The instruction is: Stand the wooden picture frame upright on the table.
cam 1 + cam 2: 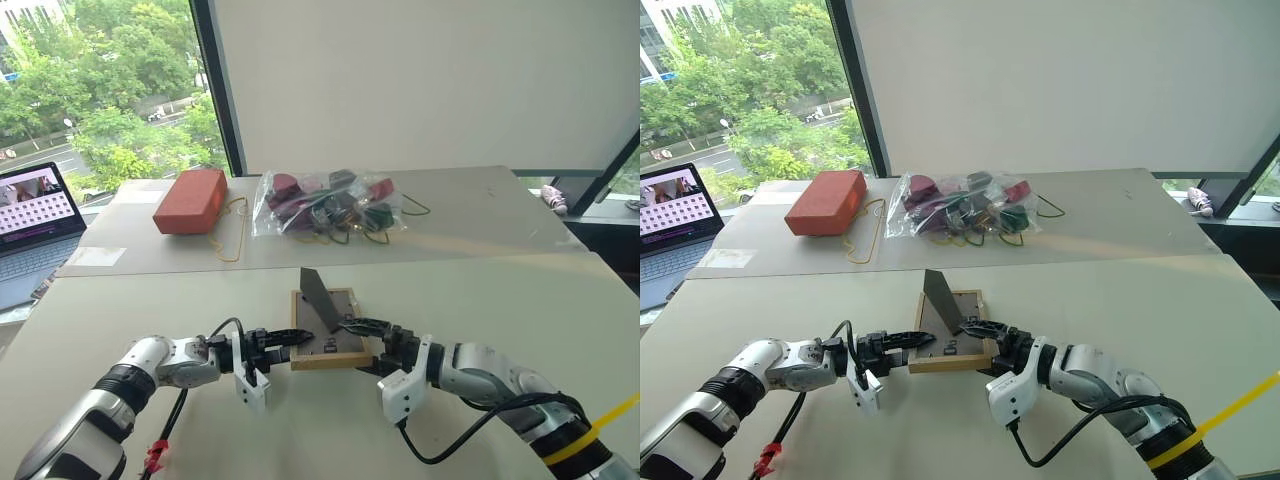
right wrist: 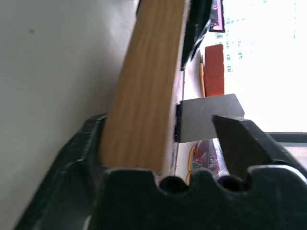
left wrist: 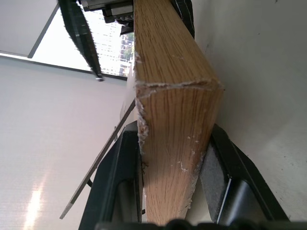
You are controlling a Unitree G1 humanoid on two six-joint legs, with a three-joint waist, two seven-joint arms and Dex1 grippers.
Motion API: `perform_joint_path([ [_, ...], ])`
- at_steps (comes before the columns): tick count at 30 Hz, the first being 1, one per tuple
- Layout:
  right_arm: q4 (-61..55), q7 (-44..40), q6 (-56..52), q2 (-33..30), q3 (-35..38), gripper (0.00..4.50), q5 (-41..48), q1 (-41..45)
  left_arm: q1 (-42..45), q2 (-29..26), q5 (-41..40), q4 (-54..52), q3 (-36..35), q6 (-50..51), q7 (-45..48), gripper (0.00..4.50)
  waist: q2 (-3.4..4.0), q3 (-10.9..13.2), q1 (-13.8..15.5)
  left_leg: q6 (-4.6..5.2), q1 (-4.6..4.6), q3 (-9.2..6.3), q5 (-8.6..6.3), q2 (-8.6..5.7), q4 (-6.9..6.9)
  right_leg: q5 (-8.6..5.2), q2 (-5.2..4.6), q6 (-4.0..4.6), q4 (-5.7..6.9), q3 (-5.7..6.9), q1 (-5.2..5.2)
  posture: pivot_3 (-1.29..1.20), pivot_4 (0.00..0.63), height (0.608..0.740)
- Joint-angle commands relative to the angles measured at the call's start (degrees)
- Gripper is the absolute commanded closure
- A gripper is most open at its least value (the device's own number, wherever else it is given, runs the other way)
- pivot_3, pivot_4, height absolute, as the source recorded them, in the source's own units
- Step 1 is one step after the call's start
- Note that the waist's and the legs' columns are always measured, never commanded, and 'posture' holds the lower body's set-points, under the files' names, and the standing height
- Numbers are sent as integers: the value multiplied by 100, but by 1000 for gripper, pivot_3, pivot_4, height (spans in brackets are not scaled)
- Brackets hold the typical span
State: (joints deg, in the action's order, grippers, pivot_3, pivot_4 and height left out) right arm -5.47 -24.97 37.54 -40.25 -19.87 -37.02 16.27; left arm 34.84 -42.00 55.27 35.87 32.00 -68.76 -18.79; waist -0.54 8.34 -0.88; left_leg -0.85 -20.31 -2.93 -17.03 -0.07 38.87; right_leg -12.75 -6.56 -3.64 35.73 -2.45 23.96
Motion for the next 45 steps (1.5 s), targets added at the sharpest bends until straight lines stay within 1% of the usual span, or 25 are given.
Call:
perform_joint_path([
  [1, -21, 67, 87, 19, 80, 2496, 101, 40, -162, -2, -82, 144, 86, -54, 271, 3370, 0, 0, -5, 0, 0, 0, 0, 0, 0, 0, 0, 0, 0, 0, 0, 0, 150, 740],
  [3, 10, 65, 96, 10, 67, 3062, 93, 48, -193, -4, -183, 122, 52, -63, 322, 3370, -3, -1, -22, 1, 5, 1, 0, 0, -1, 0, 0, 1, 2, -1, -1, 0, 150, 740],
  [4, 21, 66, 87, 12, 62, 3212, 102, 51, -204, -3, -236, 126, 38, -85, 340, 3370, -4, -2, -21, 1, 5, 0, 0, 1, -2, -1, 1, 2, 2, -1, -1, 0, 150, 740],
  [5, 20, 76, 81, 20, 67, 3262, 111, 60, -219, -1, -299, 124, 15, -89, 356, 3370, -5, -2, -20, 1, 5, -1, 0, 1, -2, -1, 2, 3, 2, 0, -1, 0, 150, 740],
  [6, 11, 83, 66, 36, 82, 3263, 141, 70, -232, -1, -348, 117, -8, -91, 366, 2369, -5, -2, -22, 1, 5, -1, -1, 1, -2, -1, 2, 3, 2, 0, -1, 0, 150, 740],
  [7, -11, 81, 41, 52, 102, 3263, 186, 81, -243, 5, -500, 142, -38, -136, 438, 2179, -5, -2, -22, 1, 5, 0, 0, 1, -2, -1, 2, 3, 2, -1, -2, 0, 150, 740],
  [9, -88, 22, -45, 68, 164, 3266, 340, 107, -314, -1, -988, 167, -169, -115, 686, 1356, -6, -2, -28, 1, 7, 0, -1, 1, -2, -1, 2, 3, 2, 0, -4, 0, 150, 740],
  [10, -139, -31, -112, 68, 214, 3266, 458, 128, -397, -11, -1398, 156, -270, -22, 884, 977, -6, -2, -33, 1, 6, 0, -1, 1, -2, -1, 2, 3, 2, -1, -3, 0, 150, 740],
  [12, -304, -249, -407, 52, 377, 3266, 868, 204, -767, -156, -2745, -134, -479, 266, 1421, 251, -6, -2, -42, 2, 5, 0, -1, 2, -2, -1, 2, 4, 5, -1, 1, 0, 150, 740],
  [13, -382, -374, -579, 44, 454, 3266, 1093, 240, -974, -212, -3334, -343, -621, 494, 1646, 56, -9, 0, -46, 2, 4, -1, -1, 3, -2, -2, 2, 5, 8, -2, 2, 0, 150, 740],
  [15, -568, -668, -1074, 32, 678, 3266, 1614, 381, -1471, -329, -4225, -888, -1052, 1097, 1928, 56, -11, 2, -73, 3, -1, -1, -2, 7, -3, -2, 2, 7, 15, -4, 11, 0, 150, 740],
  [18, -863, -1216, -2205, 53, 1074, 3266, 2564, 737, -2387, -504, -4970, -1926, -1599, 2038, 2316, 56, -19, 14, -107, 4, -6, -5, -2, 10, -2, -1, 3, 8, 22, -2, 16, 0, 150, 740],
  [21, -1325, -1927, -4461, 141, 1393, 3266, 3979, 1195, -3192, -474, -4921, -2728, -1847, 2478, 2572, 56, -17, 15, -122, 5, -5, -7, -3, 11, -4, -1, 3, 9, 18, -1, 12, 0, 150, 740],
  [24, -1531, -2256, -7108, 129, 1744, 3266, 5365, 1962, -3705, -294, -4696, -3287, -2022, 2803, 2685, 56, -17, 15, -111, 8, -7, -11, -5, 12, -7, 0, 4, 10, 21, 4, 10, 0, 150, 740],
  [27, -1287, -2409, -9478, 163, 2164, 3266, 6728, 2764, -3866, -82, -4596, -3617, -2174, 3111, 2794, 56, -15, 22, -67, 8, -16, -10, -5, 12, -3, 1, 3, 14, 16, 5, 16, 0, 150, 740],
  [29, -648, -2243, -10912, 443, 2591, 3266, 7315, 3405, -3879, 17, -4507, -3701, -2262, 3201, 2872, 56, -15, 22, -33, 8, -18, -15, -5, 12, -3, 1, 5, 15, 13, 10, 18, 0, 150, 740],
  [30, -458, -2274, -11177, 449, 2607, 3266, 7437, 3551, -3879, 55, -4487, -3726, -2297, 3226, 2911, 56, -15, 22, -18, 8, -18, -13, -5, 13, -4, 2, 5, 17, 14, 10, 20, 0, 150, 740],
  [32, -201, -2234, -11234, 398, 2449, 3266, 7354, 3619, -3878, 116, -4463, -3751, -2355, 3265, 2977, 56, -14, 22, -3, 9, -18, -15, -5, 13, -7, 2, 7, 18, 15, 10, 21, 0, 150, 740],
  [35, 145, -2327, -11239, 360, 2168, 3266, 7318, 3449, -3888, 214, -4435, -3782, -2442, 3281, 3086, 56, -15, 22, 17, 14, -27, -14, -8, 12, -9, 2, 5, 17, 15, 13, 20, 0, 150, 740],
  [38, 261, -2441, -11171, 362, 1942, 3266, 7327, 3240, -3924, 291, -4425, -3824, -2516, 3257, 3188, 56, -12, 21, 0, 15, -53, -15, -9, 11, -4, 3, 3, 15, 14, 15, 41, 0, 150, 740],
  [40, 344, -2484, -11021, 388, 1728, 3266, 7221, 3092, -3959, 333, -4416, -3844, -2562, 3228, 3245, 56, -10, 20, -21, 24, -52, -14, -14, 11, -5, 3, 3, 15, 15, 15, 43, 0, 150, 740],
  [42, 408, -2519, -10990, 395, 1670, 2268, 7208, 3060, -3970, 378, -4405, -3855, -2595, 3228, 3296, 0, -10, 20, -47, 28, -50, -14, -16, 12, -5, 3, 5, 15, 15, 16, 40, 0, 150, 740],
  [45, 514, -2496, -11019, 403, 1711, 1333, 7248, 3112, -3981, 430, -4385, -3869, -2644, 3223, 3344, 0, -9, 22, -52, 28, -49, -14, -16, 12, -2, 3, 5, 15, 15, 15, 37, 0, 150, 740],
])
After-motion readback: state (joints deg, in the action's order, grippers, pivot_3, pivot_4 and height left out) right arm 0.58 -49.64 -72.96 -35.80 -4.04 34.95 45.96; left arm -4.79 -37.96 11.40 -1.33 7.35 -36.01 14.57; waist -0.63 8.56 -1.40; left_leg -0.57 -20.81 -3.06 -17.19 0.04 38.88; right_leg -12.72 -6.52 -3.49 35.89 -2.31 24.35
